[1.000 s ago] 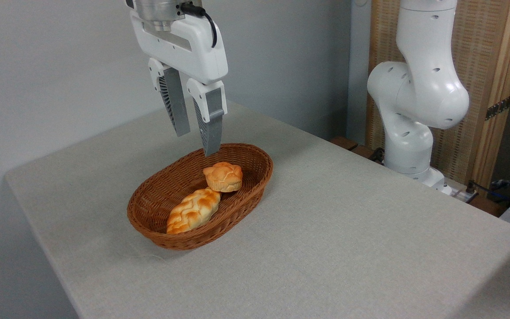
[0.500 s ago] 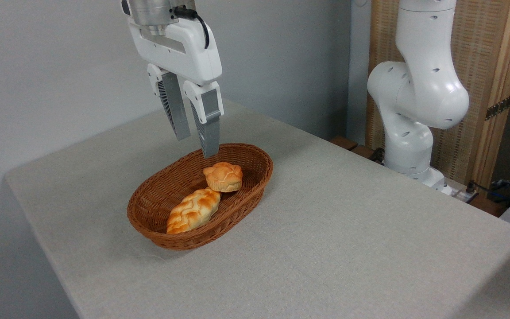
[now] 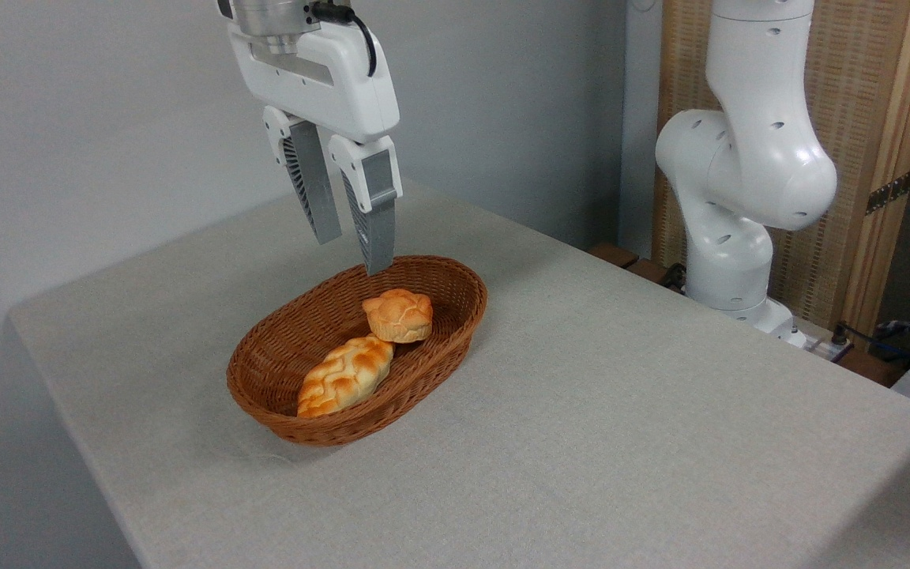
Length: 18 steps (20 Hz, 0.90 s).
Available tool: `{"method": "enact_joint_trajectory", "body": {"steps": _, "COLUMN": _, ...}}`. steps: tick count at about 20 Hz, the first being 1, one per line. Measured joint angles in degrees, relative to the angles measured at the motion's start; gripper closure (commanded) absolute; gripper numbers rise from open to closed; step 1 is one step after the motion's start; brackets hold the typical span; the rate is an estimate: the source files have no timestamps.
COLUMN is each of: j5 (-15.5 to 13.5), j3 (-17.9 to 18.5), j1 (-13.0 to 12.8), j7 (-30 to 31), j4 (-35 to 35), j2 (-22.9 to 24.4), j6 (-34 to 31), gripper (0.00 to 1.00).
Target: Put bread into the basket
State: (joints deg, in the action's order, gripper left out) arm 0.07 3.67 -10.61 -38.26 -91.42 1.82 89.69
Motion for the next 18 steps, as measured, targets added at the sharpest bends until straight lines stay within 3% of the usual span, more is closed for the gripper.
{"method": "enact_joint_trajectory", "body": {"steps": 12, "j5": 0.00, "j3": -0.25, "j1": 1.53, "j7": 0.00, "j4": 0.00, "j2": -0.01, "j6": 0.00, "gripper": 0.00}}
{"method": "enact_joint_trajectory", "body": {"steps": 18, "j5": 0.00, "j3": -2.94, "j1": 3.59, "j7": 0.00, "j4": 0.01, "j2": -0.01, "j6": 0.00, "gripper": 0.00}}
